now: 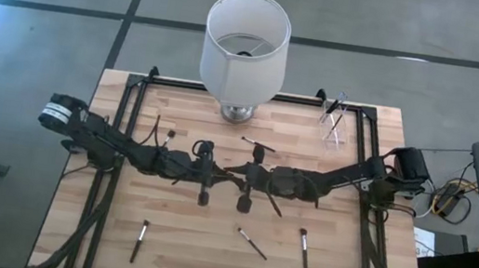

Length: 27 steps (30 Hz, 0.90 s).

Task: Put items in baskets/containers
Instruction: Put the eyeshadow brush into the transparent organizer

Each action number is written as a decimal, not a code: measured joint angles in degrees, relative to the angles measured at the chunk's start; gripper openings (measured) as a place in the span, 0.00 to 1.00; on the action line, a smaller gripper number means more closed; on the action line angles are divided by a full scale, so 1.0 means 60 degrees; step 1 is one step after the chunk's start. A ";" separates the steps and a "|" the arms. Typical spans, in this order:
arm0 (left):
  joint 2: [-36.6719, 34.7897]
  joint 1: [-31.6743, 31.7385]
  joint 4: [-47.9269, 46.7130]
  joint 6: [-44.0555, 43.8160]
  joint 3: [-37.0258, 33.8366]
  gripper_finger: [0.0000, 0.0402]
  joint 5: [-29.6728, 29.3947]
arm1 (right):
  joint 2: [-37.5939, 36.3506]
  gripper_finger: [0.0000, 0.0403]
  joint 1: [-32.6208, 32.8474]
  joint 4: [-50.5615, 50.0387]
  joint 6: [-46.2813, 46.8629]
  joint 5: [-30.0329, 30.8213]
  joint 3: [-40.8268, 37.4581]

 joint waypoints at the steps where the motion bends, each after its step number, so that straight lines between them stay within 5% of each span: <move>1: 0.0000 0.0002 0.0002 -0.0002 -0.0003 0.03 -0.0010 | 0.0000 0.09 0.0000 0.0018 -0.0051 -0.0006 -0.0019; 11: -0.0098 0.0000 -0.0001 -0.0458 -0.0036 0.17 -0.0541 | -0.0257 0.04 0.0004 -0.0307 -0.0442 0.0039 -0.0109; 17: -0.0360 0.0004 -0.0011 -0.0372 -0.0271 0.20 -0.0565 | -0.1704 0.03 -0.0107 -0.0645 -0.0501 0.0656 -0.0888; 27: -0.1673 0.0004 0.0686 -0.0211 -0.1271 0.17 -0.0088 | -0.6069 0.03 -0.1862 -0.2258 0.0184 0.4174 -0.3700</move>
